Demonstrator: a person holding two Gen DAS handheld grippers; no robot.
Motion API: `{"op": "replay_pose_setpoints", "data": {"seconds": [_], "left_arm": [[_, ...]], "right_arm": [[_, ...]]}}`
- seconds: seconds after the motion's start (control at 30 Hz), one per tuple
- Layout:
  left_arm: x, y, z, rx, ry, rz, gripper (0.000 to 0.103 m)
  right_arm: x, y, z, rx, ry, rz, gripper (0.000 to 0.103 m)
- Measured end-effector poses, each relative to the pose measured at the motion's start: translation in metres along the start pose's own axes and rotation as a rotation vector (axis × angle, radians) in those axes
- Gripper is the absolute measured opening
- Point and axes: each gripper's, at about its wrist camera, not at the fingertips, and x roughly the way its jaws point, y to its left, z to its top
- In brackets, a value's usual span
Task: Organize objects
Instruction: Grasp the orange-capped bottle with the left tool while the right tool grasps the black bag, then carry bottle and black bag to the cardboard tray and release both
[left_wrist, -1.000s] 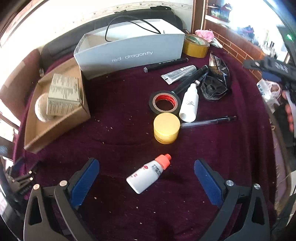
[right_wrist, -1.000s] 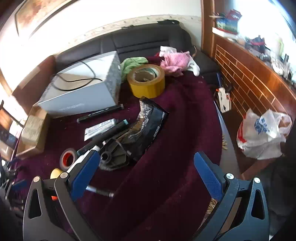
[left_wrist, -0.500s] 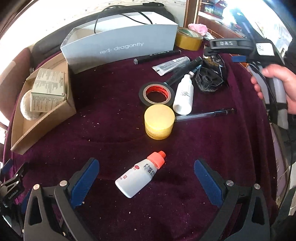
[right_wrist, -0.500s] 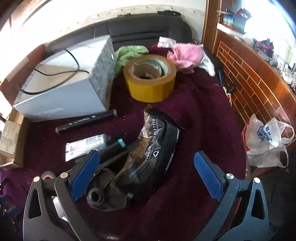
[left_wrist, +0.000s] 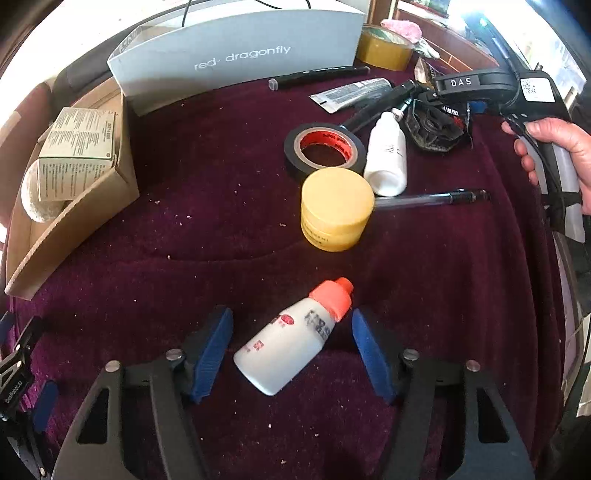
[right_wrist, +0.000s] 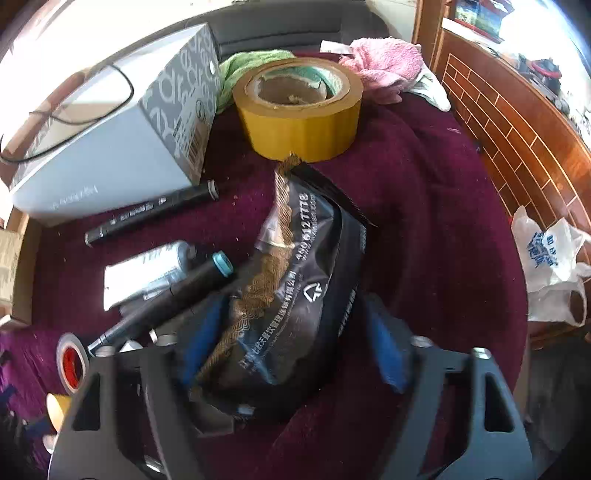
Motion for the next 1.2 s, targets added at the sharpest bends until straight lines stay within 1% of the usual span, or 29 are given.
{"op": "replay_pose_setpoints", "data": {"seconds": [0.03, 0.07, 0.1, 0.13, 0.2, 0.33, 0.47, 0.57, 0.7, 0.83, 0.93, 0.97, 1.0, 1.1, 1.2], "left_arm": [[-0.002, -0.002, -0.001, 0.006, -0.007, -0.004, 0.053], [-0.003, -0.003, -0.002, 0.01, -0.009, -0.004, 0.049], [-0.004, -0.005, -0.003, 0.014, -0.012, -0.006, 0.04], [-0.005, -0.007, -0.004, 0.018, -0.015, -0.01, 0.032], [-0.007, -0.009, -0.004, 0.022, -0.017, -0.014, 0.026], [-0.011, -0.012, -0.011, 0.016, -0.028, -0.016, 0.026], [-0.027, -0.019, -0.013, -0.002, -0.081, -0.018, 0.026], [-0.05, -0.029, -0.007, -0.003, -0.145, 0.022, 0.026], [-0.085, -0.042, 0.008, -0.013, -0.25, 0.09, 0.026], [-0.122, -0.051, 0.035, -0.034, -0.349, 0.168, 0.026], [-0.144, -0.054, 0.055, -0.058, -0.399, 0.221, 0.026], [-0.15, -0.054, 0.06, -0.061, -0.41, 0.238, 0.026], [-0.158, -0.052, 0.066, -0.067, -0.428, 0.255, 0.026], [-0.173, -0.046, 0.075, -0.093, -0.453, 0.275, 0.026], [-0.188, -0.037, 0.082, -0.115, -0.465, 0.301, 0.026]], "right_arm": [[0.0, 0.001, -0.001, -0.007, 0.0, 0.004, 0.059], [-0.002, 0.0, -0.002, -0.01, -0.006, 0.008, 0.055], [-0.005, 0.001, -0.004, -0.021, -0.016, 0.009, 0.05], [-0.008, 0.001, -0.005, -0.027, -0.024, 0.011, 0.048], [-0.015, 0.0, -0.009, -0.03, -0.041, 0.026, 0.042], [-0.03, -0.01, -0.019, 0.002, -0.065, 0.064, 0.036], [-0.048, -0.027, -0.033, 0.068, -0.097, 0.13, 0.033], [-0.067, -0.039, -0.049, 0.125, -0.134, 0.187, 0.032], [-0.107, -0.043, -0.069, 0.168, -0.208, 0.263, 0.032], [-0.161, -0.027, -0.083, 0.113, -0.311, 0.302, 0.033], [-0.206, -0.009, -0.089, 0.079, -0.388, 0.354, 0.033], [-0.224, -0.003, -0.089, 0.07, -0.427, 0.377, 0.033], [-0.235, 0.0, -0.088, 0.065, -0.45, 0.388, 0.033], [-0.265, 0.012, -0.086, 0.038, -0.506, 0.421, 0.033], [-0.279, 0.027, -0.085, -0.014, -0.525, 0.407, 0.033]]}}
